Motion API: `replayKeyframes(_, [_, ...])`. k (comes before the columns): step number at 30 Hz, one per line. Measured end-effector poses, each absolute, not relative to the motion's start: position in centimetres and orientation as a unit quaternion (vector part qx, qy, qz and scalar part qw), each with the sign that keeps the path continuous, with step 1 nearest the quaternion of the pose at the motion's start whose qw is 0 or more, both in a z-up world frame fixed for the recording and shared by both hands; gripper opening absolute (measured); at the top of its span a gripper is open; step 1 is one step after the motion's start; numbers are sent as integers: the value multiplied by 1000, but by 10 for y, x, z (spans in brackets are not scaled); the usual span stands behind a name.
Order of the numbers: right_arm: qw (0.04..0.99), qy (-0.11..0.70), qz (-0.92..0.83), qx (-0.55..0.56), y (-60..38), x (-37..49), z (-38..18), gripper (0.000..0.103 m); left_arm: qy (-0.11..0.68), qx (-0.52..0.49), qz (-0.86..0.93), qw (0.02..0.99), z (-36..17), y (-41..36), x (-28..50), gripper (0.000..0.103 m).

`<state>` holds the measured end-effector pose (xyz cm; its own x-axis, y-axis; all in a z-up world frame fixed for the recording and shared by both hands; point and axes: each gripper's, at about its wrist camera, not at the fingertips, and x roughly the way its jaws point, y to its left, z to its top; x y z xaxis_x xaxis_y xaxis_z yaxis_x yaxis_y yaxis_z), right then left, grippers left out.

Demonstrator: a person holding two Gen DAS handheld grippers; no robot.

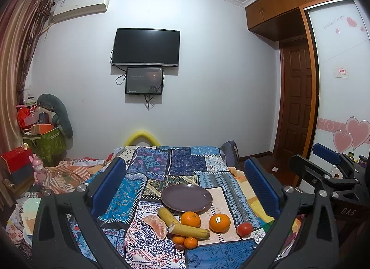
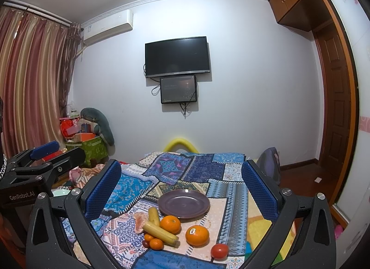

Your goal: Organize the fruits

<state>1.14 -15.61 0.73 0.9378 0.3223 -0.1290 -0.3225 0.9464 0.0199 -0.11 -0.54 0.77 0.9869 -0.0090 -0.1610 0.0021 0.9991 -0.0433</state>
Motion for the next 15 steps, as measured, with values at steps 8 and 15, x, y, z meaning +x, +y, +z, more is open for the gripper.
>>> replayKeyframes(8, [984,66,164,-2,-156,13,4,103,81,-21,-3,996,7,-5,-1,103])
replayKeyframes(15, [984,69,163,-3,-155,15,1,103,85,-21,-1,996,4,-3,2,103])
